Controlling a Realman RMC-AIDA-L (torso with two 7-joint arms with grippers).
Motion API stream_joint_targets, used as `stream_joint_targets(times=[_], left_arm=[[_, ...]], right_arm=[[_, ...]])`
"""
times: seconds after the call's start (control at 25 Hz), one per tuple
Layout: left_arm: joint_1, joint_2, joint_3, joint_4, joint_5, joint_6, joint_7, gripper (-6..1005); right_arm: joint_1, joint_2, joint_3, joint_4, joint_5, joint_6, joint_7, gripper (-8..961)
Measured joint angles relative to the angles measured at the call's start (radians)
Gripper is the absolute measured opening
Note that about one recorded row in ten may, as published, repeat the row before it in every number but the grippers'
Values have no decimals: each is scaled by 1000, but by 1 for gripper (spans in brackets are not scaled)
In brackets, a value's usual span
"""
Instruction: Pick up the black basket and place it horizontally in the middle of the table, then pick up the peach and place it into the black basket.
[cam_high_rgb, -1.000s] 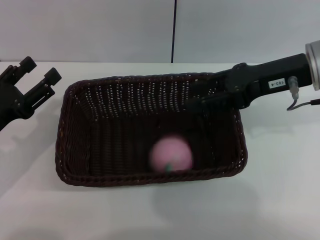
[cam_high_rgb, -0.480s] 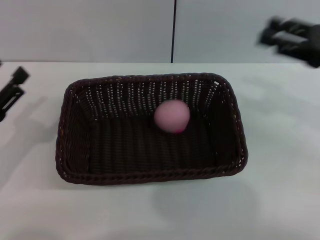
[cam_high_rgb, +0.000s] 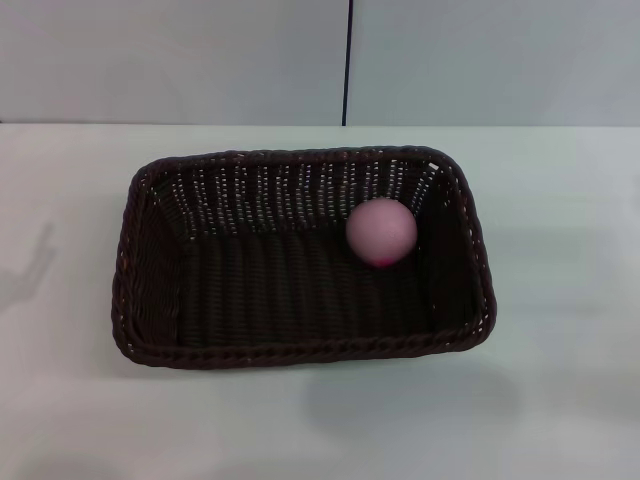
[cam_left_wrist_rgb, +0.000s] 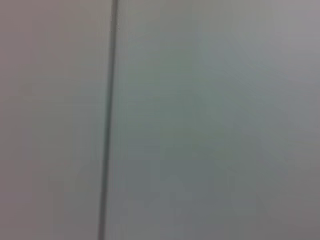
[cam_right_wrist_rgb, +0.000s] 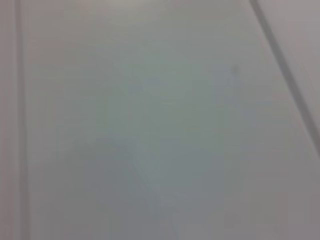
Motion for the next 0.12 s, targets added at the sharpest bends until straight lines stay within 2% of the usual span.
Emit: stream_joint_targets(times=[0.12], left_arm=[[1,0,-46,-36,0,17,27,782]], right_arm=[[16,3,2,140,79,-22,-164,672]])
